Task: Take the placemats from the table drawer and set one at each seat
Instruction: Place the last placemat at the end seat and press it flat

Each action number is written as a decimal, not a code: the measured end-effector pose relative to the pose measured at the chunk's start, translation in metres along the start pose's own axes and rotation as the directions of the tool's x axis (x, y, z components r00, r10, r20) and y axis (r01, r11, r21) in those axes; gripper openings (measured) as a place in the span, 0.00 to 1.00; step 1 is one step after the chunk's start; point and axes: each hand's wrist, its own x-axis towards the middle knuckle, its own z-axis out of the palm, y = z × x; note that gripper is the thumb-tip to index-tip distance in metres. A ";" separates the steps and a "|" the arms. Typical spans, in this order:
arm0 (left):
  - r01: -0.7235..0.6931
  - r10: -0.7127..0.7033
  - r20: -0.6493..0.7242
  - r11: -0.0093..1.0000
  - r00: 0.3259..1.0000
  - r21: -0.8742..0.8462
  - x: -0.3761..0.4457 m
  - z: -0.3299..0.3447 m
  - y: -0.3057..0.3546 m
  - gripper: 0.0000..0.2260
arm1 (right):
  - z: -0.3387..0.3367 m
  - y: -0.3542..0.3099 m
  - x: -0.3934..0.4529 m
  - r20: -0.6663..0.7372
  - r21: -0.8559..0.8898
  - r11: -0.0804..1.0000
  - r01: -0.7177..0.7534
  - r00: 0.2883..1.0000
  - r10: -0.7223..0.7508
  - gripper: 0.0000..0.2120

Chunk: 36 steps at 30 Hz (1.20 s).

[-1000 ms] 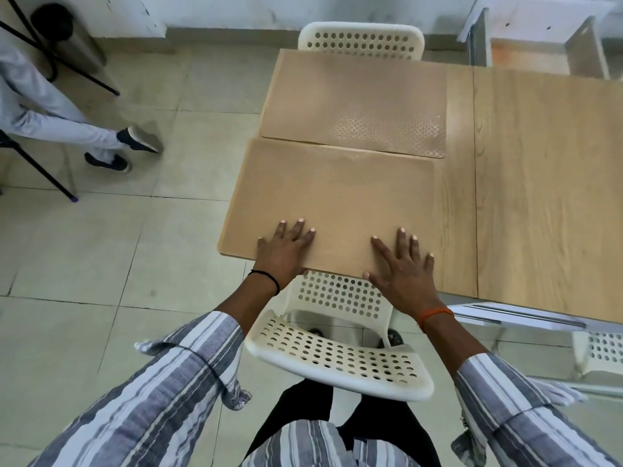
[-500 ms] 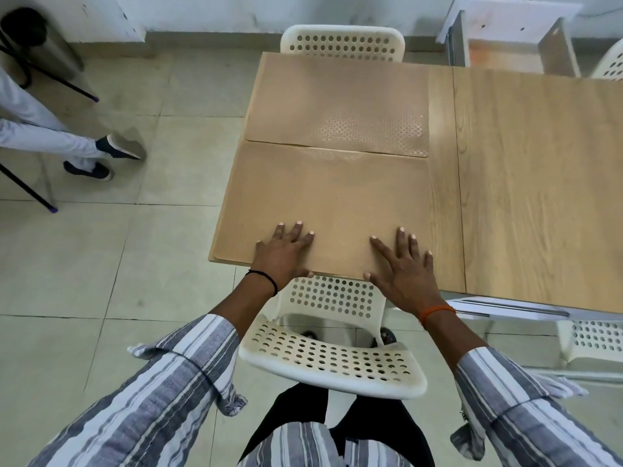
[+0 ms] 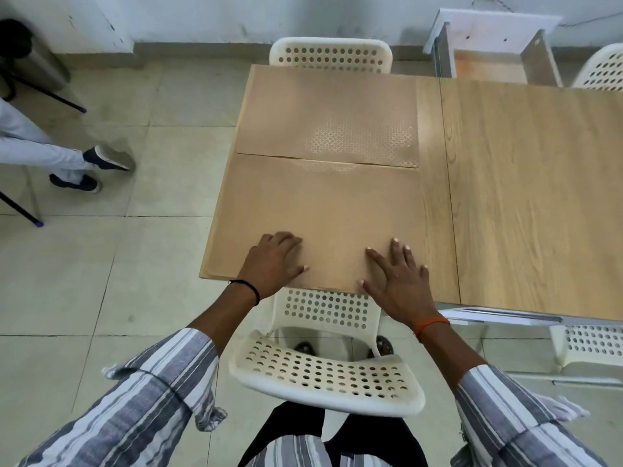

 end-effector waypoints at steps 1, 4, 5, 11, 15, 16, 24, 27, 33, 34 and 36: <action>0.004 -0.008 -0.039 0.996 0.999 -0.086 0.008 -0.005 -0.001 0.26 | -0.006 -0.006 0.004 -0.030 0.028 0.999 -0.030 0.999 0.031 0.33; -0.039 0.009 -0.168 0.984 0.986 -0.174 0.044 -0.019 -0.005 0.24 | -0.028 -0.027 0.028 -0.165 0.130 0.991 -0.030 0.985 0.052 0.30; -0.056 0.022 -0.210 0.986 0.977 -0.157 0.060 -0.023 -0.006 0.24 | -0.034 -0.035 0.039 -0.202 0.138 0.990 0.005 0.979 0.023 0.30; -0.028 0.033 -0.238 0.999 0.971 0.024 0.141 -0.033 -0.008 0.26 | -0.047 -0.075 0.113 -0.249 0.085 0.979 0.184 0.955 -0.158 0.30; 0.001 0.016 -0.128 0.991 0.992 0.130 0.160 -0.011 -0.023 0.28 | -0.040 -0.084 0.150 -0.202 0.050 0.972 0.229 0.956 -0.215 0.29; -0.004 0.024 -0.138 0.990 0.990 0.143 0.160 -0.005 -0.027 0.29 | -0.037 -0.086 0.157 -0.203 0.046 0.969 0.241 0.952 -0.227 0.29; -0.017 0.050 -0.259 0.992 0.965 0.126 0.160 0.010 -0.035 0.28 | -0.024 -0.108 0.193 -0.232 0.221 0.915 0.338 0.929 -0.287 0.28; -0.023 0.055 -0.279 0.993 0.959 0.117 0.160 0.010 -0.036 0.27 | -0.013 -0.098 0.199 -0.285 0.184 0.934 0.308 0.926 -0.249 0.29; -0.019 0.050 -0.282 0.994 0.958 0.112 0.161 0.009 -0.036 0.28 | -0.007 -0.079 0.199 -0.321 0.058 0.972 0.228 0.926 -0.198 0.30; -0.018 0.049 -0.282 0.993 0.958 0.113 0.161 0.009 -0.036 0.28 | -0.008 -0.072 0.197 -0.322 0.054 0.977 0.205 0.930 -0.178 0.31; -0.017 0.049 -0.279 0.993 0.959 0.116 0.161 0.009 -0.036 0.28 | -0.010 -0.052 0.194 -0.321 0.045 0.990 0.133 0.941 -0.112 0.32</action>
